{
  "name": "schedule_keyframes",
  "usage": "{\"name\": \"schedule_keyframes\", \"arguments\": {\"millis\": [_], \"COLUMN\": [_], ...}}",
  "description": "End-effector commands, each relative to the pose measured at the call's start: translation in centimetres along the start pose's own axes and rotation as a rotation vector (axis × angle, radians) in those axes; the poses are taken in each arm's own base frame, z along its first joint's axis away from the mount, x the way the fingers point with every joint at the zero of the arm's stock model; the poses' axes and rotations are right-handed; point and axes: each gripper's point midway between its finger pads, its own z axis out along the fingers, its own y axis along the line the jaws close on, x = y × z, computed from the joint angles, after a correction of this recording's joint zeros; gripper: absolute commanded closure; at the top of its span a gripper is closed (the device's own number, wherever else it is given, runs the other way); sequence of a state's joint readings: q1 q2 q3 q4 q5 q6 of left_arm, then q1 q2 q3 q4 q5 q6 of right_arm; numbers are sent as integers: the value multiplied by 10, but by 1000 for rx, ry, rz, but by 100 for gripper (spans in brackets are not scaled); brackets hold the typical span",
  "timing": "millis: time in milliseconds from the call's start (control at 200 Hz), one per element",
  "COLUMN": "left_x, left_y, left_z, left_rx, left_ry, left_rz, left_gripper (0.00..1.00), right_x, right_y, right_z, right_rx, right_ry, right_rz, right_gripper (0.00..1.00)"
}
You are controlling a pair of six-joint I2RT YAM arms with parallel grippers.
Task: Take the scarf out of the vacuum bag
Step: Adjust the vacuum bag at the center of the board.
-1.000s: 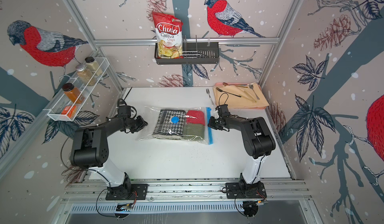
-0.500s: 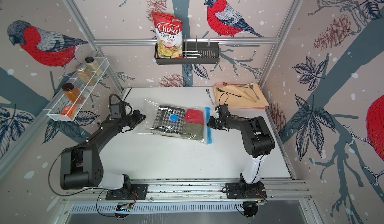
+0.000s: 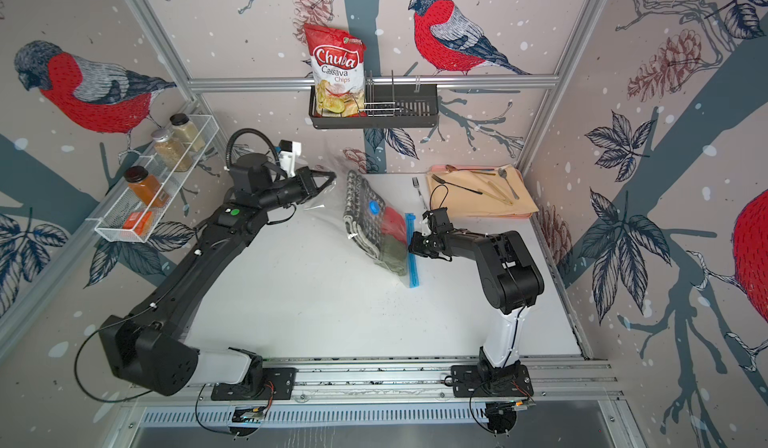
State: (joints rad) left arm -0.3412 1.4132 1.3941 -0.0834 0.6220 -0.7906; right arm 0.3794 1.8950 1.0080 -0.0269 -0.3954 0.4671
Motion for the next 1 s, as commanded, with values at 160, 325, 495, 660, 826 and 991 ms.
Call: {"name": "schedule_keyframes", "arguments": {"millis": [160,325,495,660,826,991], "left_x": [14,4,-8,15,60,98], "left_y": [-101,-90,0,111,202,268], "left_z": [22,4,-23,-60,-92,-114], "left_rx": [455,434,57,-438,-781,-1030], "left_ry": [35,-5,-76,-37,42,91], "left_rz": [6,20,17,24,-4,-63], "left_gripper": [100,100,100,100,100,100], "right_x": [36,37,36,36,40,50], "right_y": [-23,-21,-21,-16,-5,8], "right_z": [12,11,8,5,6,11], "right_rx": [110,107,117,121,101,64], "right_ry": [125,128,123,122,130,152], "right_rz": [19,15,8,-5,-29,-46], "right_gripper": [100,100,100,100,100,100]}}
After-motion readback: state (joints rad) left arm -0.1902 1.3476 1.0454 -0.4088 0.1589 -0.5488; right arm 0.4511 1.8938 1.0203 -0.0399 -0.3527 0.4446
